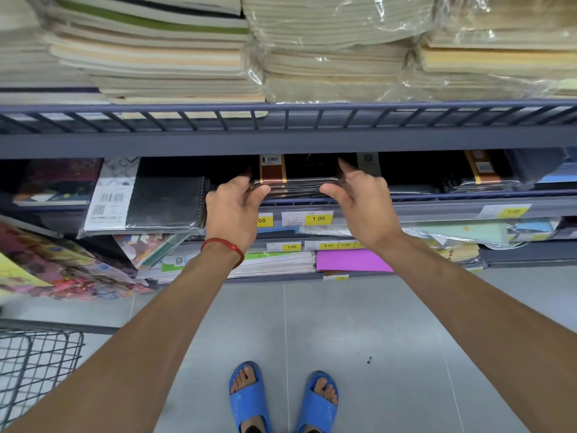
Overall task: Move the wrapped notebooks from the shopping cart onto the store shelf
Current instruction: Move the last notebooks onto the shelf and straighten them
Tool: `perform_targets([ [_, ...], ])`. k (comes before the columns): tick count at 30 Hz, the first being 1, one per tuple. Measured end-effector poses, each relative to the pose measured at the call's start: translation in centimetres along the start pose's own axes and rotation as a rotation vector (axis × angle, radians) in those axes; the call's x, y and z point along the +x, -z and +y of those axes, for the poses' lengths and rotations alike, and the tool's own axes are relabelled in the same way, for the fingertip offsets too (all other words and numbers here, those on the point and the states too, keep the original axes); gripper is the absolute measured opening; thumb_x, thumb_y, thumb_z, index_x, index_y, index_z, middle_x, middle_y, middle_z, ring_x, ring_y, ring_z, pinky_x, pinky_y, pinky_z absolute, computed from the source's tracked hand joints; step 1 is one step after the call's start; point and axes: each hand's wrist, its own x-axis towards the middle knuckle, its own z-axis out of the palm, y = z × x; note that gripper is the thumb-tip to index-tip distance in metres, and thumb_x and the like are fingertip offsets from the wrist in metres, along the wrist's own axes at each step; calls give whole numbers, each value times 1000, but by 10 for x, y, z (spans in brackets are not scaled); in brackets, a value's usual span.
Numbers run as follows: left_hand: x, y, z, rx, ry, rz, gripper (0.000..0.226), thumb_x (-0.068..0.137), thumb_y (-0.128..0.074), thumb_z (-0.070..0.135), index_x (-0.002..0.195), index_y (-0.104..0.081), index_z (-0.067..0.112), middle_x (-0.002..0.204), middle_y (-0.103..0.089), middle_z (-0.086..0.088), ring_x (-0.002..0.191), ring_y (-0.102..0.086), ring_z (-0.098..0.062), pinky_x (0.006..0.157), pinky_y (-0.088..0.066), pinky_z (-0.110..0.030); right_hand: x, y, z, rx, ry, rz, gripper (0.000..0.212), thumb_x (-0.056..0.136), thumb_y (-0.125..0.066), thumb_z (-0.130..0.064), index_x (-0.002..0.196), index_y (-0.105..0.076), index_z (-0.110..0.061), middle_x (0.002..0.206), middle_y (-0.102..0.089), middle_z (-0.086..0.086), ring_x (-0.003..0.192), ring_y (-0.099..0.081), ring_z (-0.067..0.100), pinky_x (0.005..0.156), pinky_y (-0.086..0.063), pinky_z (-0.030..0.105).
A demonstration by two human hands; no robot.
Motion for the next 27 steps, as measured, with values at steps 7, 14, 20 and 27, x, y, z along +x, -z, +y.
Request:
perform_targets([
  [7, 0, 0, 8, 114, 5, -8, 50, 97, -61, 31, 58, -32, 17, 53, -37, -1, 55, -31, -20, 53, -30, -31, -2, 3, -5, -57, 2, -54, 51, 103, -55, -27, 146, -47, -2, 107, -71, 17, 57, -55, 5, 62, -39, 11],
  [14, -4, 1, 12, 134, 3, 3, 52, 98, -58, 28, 57, -29, 18, 51, -30, 1, 50, -27, -17, 50, -24, -29, -4, 4, -7, -70, 14, -30, 48, 104, -53, -21, 147, -44, -1, 123, -68, 22, 93, -66, 25, 72, -35, 9],
  [20, -6, 0, 12, 142, 30, -18, 46, 99, -56, 29, 61, -33, 19, 55, -38, 1, 61, -35, -23, 60, -32, -30, -8, 6, -11, -92, -25, -63, 48, 105, -50, -24, 149, -43, -4, 113, -70, 22, 92, -65, 33, 79, -52, 36],
  [27, -46, 19, 34, 299, -18, -53, 47, 101, -53, 24, 145, -43, 9, 133, -59, -16, 120, -55, -33, 99, -45, -38, -62, 27, -23, -261, -53, 37, 39, 100, -55, -23, 138, -56, -13, 127, -66, 9, 116, -59, 32, 91, -50, 41],
])
